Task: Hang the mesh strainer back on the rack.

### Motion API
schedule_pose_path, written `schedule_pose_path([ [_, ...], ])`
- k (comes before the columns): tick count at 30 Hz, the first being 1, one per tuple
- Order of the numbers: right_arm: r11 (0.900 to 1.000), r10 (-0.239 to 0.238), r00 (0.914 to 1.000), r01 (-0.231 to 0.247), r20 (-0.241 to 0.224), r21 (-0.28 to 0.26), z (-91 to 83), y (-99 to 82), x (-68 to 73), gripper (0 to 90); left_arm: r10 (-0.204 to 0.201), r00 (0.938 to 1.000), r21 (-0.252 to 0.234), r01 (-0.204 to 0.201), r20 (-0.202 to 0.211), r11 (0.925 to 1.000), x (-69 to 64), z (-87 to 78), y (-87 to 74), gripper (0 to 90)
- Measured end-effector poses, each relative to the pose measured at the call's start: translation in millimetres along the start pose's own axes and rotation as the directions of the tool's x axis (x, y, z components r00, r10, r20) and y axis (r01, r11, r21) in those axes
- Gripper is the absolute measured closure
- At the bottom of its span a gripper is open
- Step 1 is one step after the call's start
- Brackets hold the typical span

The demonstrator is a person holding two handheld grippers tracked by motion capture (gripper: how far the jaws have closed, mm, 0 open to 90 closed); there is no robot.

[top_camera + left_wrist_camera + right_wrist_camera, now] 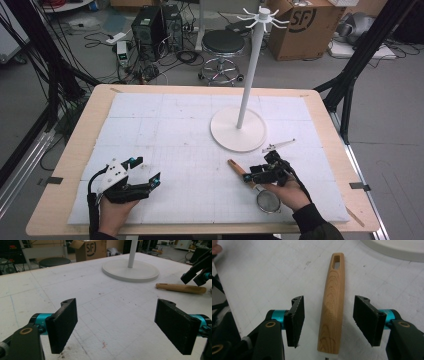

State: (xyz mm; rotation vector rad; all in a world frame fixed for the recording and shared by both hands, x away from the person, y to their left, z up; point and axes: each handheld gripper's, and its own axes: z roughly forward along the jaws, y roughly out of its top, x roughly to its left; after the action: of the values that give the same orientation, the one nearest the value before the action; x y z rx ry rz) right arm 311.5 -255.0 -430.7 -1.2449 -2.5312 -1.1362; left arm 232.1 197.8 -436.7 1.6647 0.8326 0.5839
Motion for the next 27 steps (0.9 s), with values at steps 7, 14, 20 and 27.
schedule_pose_path([
  [7,0.999,-0.017,0.9991,0.015,0.039,0.043,4.7,-1.1,2.4,44.6,-0.006,1.0,0.0,0.006,-0.005,1.0,1.4,-2.8,-1.4,19.2],
  [14,0.9968,-0.047,0.9936,0.04,0.103,0.07,10.7,-1.5,11.1,44.3,-0.001,1.0,0.001,0.001,-0.006,1.0,0.8,-3.5,-1.3,19.9],
  [20,0.9887,-0.124,0.9725,0.105,0.197,0.108,16.1,-1.9,25.3,45.1,-0.002,1.0,0.006,0.002,-0.008,1.0,0.0,-5.1,-2.1,19.9],
  [27,0.9761,-0.201,0.9409,0.169,0.272,0.136,21.0,-3.2,34.2,48.3,-0.004,1.0,0.01,0.004,-0.009,0.9999,-1.1,-6.3,-3.1,19.8],
])
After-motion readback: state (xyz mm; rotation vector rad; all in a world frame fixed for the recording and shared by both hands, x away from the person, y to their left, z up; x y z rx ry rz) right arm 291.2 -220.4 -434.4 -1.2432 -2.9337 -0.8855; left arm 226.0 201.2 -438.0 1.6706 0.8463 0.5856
